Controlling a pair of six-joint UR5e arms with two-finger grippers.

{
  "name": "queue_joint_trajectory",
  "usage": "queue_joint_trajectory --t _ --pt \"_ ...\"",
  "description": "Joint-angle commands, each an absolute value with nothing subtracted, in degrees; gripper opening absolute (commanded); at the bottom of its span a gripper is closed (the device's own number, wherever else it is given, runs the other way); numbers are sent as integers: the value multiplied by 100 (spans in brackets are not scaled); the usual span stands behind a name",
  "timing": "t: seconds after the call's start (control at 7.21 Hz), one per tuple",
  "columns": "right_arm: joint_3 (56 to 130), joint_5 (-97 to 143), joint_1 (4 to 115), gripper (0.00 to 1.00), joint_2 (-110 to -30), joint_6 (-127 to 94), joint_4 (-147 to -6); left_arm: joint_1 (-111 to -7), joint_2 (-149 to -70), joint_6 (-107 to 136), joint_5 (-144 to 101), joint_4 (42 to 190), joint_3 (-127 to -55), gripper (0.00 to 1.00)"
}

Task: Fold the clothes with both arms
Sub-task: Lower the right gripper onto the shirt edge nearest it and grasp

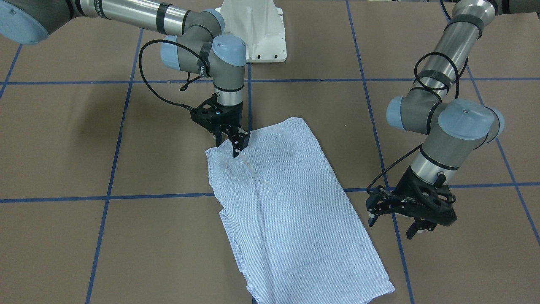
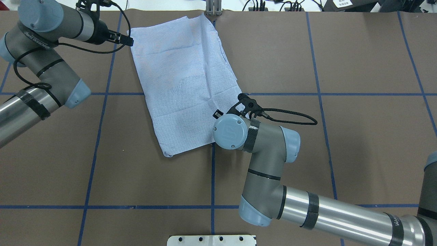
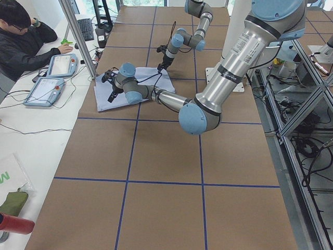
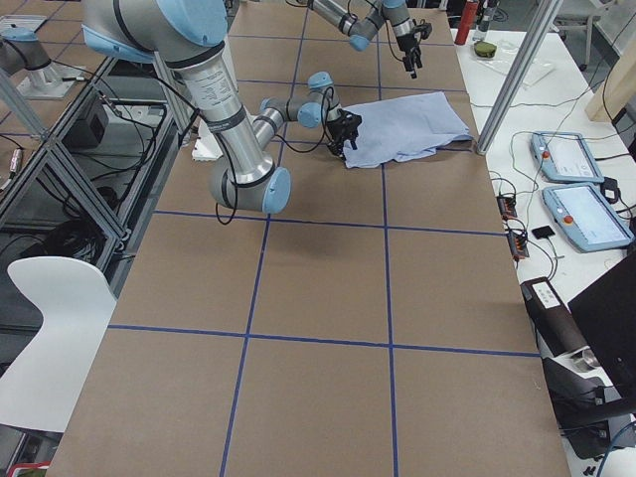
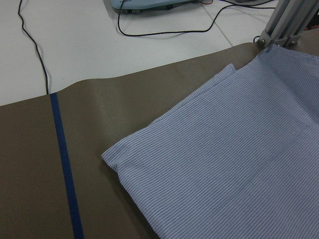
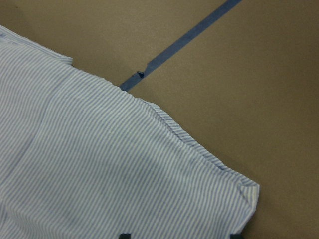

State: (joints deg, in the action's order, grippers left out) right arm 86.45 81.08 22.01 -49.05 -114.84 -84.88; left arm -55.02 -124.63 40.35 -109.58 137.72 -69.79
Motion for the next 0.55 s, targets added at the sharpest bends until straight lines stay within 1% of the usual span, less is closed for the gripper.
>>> queue_joint_trajectory --t 0.0,0.14,0.28,0.42 --pt "8526 7928 2145 58 -4800 -11496 -8490 -5502 -12454 4034 -10951 13772 -6979 100" --pt "8325 7928 2145 58 -4651 -11505 -8490 -5502 -12437 4025 -10960 13772 -6979 100" --pt "8254 7928 2145 61 -4589 -11496 -8490 -5502 -12437 4025 -10960 13772 -6979 100" --pt "8253 7928 2145 57 -4553 -11505 -8499 -5502 -12437 4025 -10960 13764 -6979 100"
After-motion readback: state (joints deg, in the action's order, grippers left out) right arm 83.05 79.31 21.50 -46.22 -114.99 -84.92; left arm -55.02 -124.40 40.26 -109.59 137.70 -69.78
